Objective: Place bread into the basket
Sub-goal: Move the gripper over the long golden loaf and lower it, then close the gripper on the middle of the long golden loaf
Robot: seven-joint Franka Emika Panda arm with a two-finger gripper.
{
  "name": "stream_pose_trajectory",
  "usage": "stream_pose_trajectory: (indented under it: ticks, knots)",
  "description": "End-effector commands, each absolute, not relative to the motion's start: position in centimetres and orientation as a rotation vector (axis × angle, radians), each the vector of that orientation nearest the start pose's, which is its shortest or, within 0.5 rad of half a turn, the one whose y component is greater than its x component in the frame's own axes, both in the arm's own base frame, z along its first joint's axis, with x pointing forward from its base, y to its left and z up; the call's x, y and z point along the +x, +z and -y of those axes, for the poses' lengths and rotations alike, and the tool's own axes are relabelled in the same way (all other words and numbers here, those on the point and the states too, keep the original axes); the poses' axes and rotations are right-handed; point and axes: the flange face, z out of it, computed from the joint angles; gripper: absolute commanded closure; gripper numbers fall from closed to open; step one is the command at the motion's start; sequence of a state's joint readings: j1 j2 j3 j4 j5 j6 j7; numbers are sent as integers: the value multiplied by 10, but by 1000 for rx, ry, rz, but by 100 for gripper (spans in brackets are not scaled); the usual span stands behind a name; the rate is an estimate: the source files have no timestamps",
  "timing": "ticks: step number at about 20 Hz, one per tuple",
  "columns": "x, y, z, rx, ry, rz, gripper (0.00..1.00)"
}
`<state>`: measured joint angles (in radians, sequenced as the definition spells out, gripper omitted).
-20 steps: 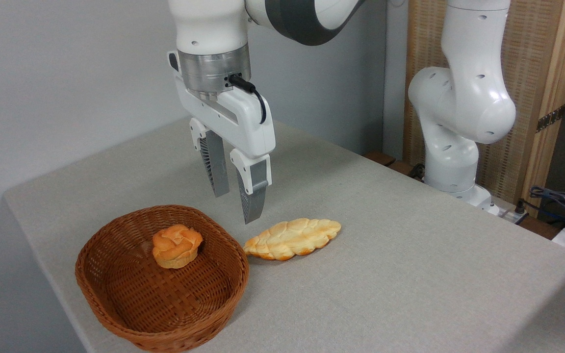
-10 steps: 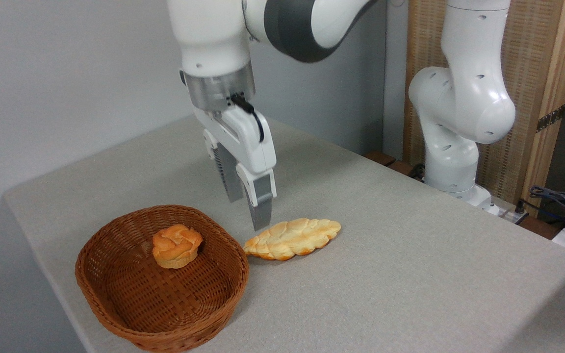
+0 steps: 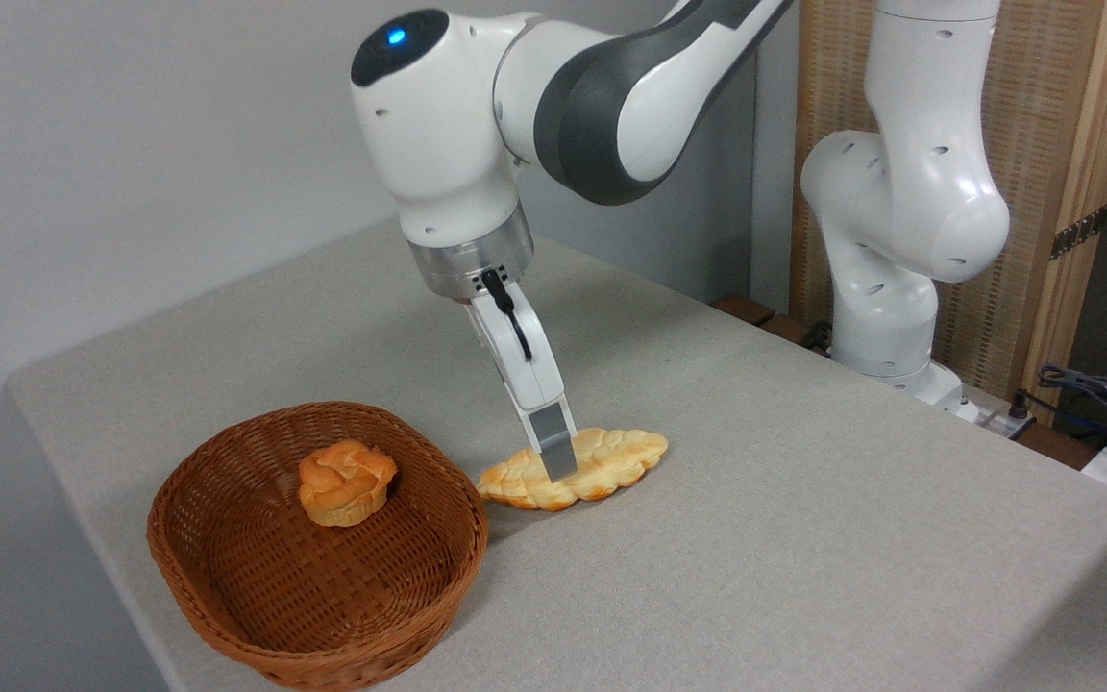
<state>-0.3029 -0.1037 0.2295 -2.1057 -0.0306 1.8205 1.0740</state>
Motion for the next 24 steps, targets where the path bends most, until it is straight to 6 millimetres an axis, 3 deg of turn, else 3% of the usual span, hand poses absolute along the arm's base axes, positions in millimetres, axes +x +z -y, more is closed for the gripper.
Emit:
stream_pose_trajectory:
  ticks: [1,22,24]
  knots:
    - [490,428,48,-2698,321,-1829,0]
    - [493,406,47,-2628,420,-1834,0]
    - [493,406,51,-2619,421,-1845,14]
